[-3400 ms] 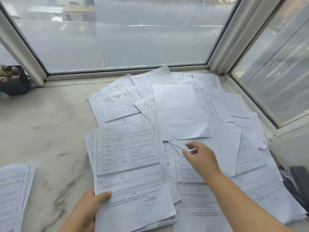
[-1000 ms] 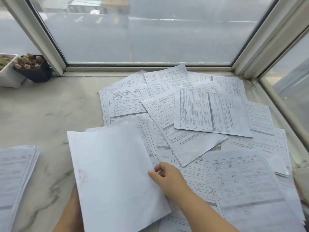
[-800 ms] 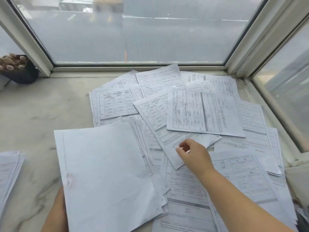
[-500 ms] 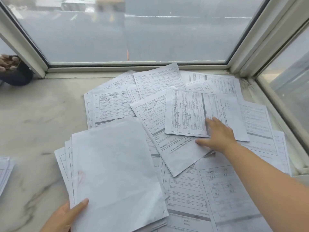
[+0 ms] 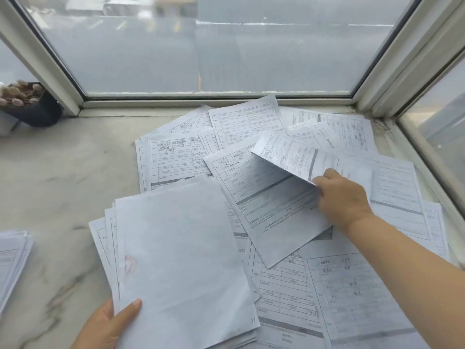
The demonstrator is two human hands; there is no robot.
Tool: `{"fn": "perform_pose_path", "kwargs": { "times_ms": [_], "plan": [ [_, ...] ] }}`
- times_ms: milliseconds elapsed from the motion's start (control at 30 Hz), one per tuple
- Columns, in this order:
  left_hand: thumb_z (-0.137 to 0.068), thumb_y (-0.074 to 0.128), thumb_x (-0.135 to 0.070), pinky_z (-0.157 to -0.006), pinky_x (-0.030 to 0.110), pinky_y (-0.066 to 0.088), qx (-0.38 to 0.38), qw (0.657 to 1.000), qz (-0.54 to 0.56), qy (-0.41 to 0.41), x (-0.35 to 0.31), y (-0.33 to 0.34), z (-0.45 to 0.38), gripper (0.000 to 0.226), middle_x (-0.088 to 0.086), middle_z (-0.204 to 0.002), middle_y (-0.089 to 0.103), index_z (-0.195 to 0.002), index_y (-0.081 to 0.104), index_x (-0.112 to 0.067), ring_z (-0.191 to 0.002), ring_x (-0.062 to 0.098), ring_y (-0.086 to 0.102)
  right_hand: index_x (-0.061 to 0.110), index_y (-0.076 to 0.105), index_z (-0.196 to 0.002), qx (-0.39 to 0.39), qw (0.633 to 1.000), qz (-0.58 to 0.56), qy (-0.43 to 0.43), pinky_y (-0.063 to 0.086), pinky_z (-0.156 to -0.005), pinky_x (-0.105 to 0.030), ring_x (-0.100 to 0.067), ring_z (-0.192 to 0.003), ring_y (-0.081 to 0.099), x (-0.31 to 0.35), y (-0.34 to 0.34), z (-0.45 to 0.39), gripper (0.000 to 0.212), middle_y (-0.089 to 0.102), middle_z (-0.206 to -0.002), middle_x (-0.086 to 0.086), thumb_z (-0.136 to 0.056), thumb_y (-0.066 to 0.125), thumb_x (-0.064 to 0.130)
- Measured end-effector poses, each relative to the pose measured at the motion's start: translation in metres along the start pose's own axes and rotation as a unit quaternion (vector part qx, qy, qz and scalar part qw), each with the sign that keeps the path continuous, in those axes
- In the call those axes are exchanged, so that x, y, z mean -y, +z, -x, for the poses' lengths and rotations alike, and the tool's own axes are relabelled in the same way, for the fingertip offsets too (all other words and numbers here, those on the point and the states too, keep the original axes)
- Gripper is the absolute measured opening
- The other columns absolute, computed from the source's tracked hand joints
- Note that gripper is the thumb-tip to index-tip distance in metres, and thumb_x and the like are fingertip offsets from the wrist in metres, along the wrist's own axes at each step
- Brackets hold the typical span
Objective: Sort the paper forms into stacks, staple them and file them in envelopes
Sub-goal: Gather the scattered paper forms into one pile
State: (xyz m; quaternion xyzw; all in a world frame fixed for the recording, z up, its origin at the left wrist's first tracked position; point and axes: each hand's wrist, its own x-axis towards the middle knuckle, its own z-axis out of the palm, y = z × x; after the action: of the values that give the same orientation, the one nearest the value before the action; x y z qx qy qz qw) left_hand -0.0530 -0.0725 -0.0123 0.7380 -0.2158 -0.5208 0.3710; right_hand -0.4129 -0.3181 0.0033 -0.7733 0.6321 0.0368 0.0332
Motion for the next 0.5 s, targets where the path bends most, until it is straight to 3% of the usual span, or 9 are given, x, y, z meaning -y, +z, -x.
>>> {"fn": "perform_pose_path", "kwargs": {
  "times_ms": [67,133,200,233,300,367,433,500],
  "plan": [
    [-0.09,0.058,0.004,-0.068,0.013,0.042,0.003,1.0,0.0,-0.01,-0.002,0.003,0.003,0.041,-0.025,-0.085,0.068,-0.121,0.055,-0.022,-0.088,0.01,0.055,0.016,0.062,-0.116,0.004,0.999,-0.029,-0.04,0.043,-0.056,-0.031,-0.028,-0.067,0.055,0.046,-0.019,0.02,0.033,0.051,-0.094,0.0,-0.089,0.049,0.002],
    [-0.085,0.069,-0.006,-0.06,0.011,0.047,-0.002,1.0,0.023,-0.019,-0.005,0.009,0.007,0.039,-0.018,-0.083,0.071,-0.121,0.058,-0.017,-0.084,0.012,0.06,0.021,0.056,-0.127,0.037,0.991,-0.098,-0.088,0.046,-0.062,-0.035,-0.029,-0.073,0.058,0.1,-0.034,0.049,0.042,0.052,-0.099,0.0,-0.091,0.046,0.003],
    [-0.059,0.09,-0.032,-0.072,0.027,0.055,0.012,0.997,0.064,-0.042,0.001,0.009,0.006,0.07,-0.001,-0.092,0.075,-0.12,0.061,-0.013,-0.087,0.022,0.069,0.022,0.046,-0.136,0.076,0.976,-0.16,-0.124,0.038,-0.064,-0.034,-0.03,-0.075,0.054,0.157,-0.041,0.079,0.049,0.049,-0.11,-0.002,-0.091,0.044,0.003],
    [-0.054,0.088,-0.039,-0.08,0.036,0.054,0.011,0.994,0.099,-0.052,0.003,0.008,0.007,0.075,0.007,-0.1,0.074,-0.119,0.062,-0.013,-0.09,0.027,0.07,0.021,0.042,-0.138,0.104,0.97,-0.176,-0.134,0.034,-0.066,-0.033,-0.03,-0.074,0.048,0.184,-0.039,0.091,0.051,0.047,-0.115,-0.004,-0.09,0.043,0.002],
    [-0.08,0.07,-0.042,-0.089,0.044,0.048,0.014,0.974,0.206,-0.092,0.005,0.007,0.006,0.047,0.015,-0.112,0.07,-0.116,0.064,-0.012,-0.096,0.031,0.069,0.015,0.039,-0.134,0.173,0.958,-0.182,-0.138,0.031,-0.068,-0.033,-0.029,-0.075,0.041,0.232,-0.03,0.108,0.049,0.043,-0.122,-0.008,-0.089,0.045,-0.002],
    [-0.089,0.049,-0.055,-0.088,0.045,0.049,0.058,0.94,0.303,-0.148,0.005,0.007,0.006,0.054,0.013,-0.113,0.07,-0.116,0.067,-0.012,-0.101,0.031,0.068,0.011,0.041,-0.129,0.232,0.942,-0.204,-0.13,0.034,-0.07,-0.034,-0.033,-0.083,0.048,0.267,-0.017,0.12,0.039,0.042,-0.124,-0.011,-0.091,0.048,0.003],
    [-0.072,0.066,-0.057,-0.093,0.048,0.05,0.09,0.916,0.359,-0.154,0.003,0.004,0.007,0.062,0.012,-0.113,0.07,-0.113,0.071,-0.011,-0.106,0.032,0.066,0.013,0.044,-0.133,0.279,0.91,-0.275,-0.135,0.041,-0.084,-0.037,-0.034,-0.107,0.053,0.286,-0.007,0.129,0.039,0.044,-0.128,-0.01,-0.097,0.049,0.028],
    [-0.077,0.069,-0.039,-0.101,0.051,0.043,0.102,0.924,0.347,-0.125,0.006,0.0,0.007,0.051,0.017,-0.116,0.068,-0.118,0.068,-0.008,-0.109,0.035,0.064,0.023,0.048,-0.138,0.301,0.884,-0.328,-0.143,0.038,-0.102,-0.035,-0.024,-0.12,0.05,0.285,0.0,0.132,0.047,0.051,-0.13,-0.003,-0.096,0.049,0.043]
  ]
}}
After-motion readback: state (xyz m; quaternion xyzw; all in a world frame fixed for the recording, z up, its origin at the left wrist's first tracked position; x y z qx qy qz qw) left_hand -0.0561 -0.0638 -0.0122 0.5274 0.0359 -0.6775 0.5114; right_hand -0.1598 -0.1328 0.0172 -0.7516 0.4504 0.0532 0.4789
